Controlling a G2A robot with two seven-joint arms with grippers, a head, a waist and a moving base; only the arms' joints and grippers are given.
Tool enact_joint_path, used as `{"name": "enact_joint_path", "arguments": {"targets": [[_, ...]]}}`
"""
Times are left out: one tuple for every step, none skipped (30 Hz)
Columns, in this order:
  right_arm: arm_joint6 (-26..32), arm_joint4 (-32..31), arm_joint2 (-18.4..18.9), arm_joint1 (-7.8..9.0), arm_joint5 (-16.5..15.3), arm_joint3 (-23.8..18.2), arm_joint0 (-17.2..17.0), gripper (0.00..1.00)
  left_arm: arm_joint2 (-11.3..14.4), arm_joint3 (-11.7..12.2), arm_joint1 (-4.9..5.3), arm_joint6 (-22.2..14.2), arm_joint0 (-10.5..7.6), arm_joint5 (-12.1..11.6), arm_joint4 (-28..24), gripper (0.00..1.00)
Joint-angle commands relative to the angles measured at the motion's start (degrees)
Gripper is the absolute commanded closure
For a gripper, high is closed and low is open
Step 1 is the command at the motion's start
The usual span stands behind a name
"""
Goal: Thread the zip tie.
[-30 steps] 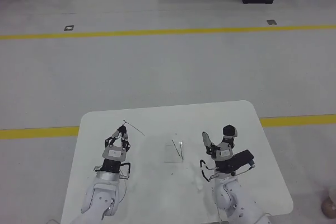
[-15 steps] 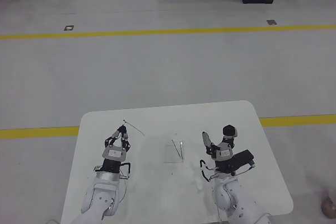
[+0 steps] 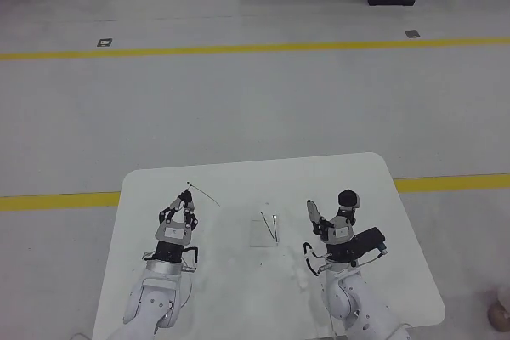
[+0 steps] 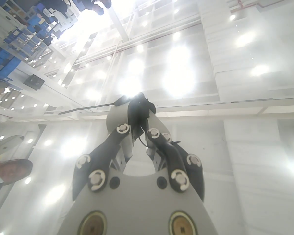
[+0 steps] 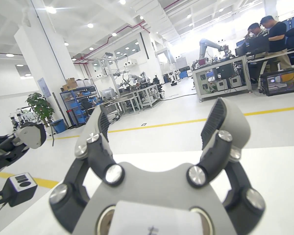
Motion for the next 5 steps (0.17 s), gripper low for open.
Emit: {"name": "enact_joint_path", "arguments": {"targets": [[0.00,0.00,0.00,0.00,0.00,0.00,0.00,0.00,0.00,0.00,0.00,0.00,0.00,0.00,0.00,1.00],[0.00,0.00,0.00,0.00,0.00,0.00,0.00,0.00,0.00,0.00,0.00,0.00,0.00,0.00,0.00,1.00],[0.00,0.00,0.00,0.00,0.00,0.00,0.00,0.00,0.00,0.00,0.00,0.00,0.00,0.00,0.00,1.00],[0.00,0.00,0.00,0.00,0.00,0.00,0.00,0.00,0.00,0.00,0.00,0.00,0.00,0.00,0.00,1.00],[0.00,0.00,0.00,0.00,0.00,0.00,0.00,0.00,0.00,0.00,0.00,0.00,0.00,0.00,0.00,1.00]]}}
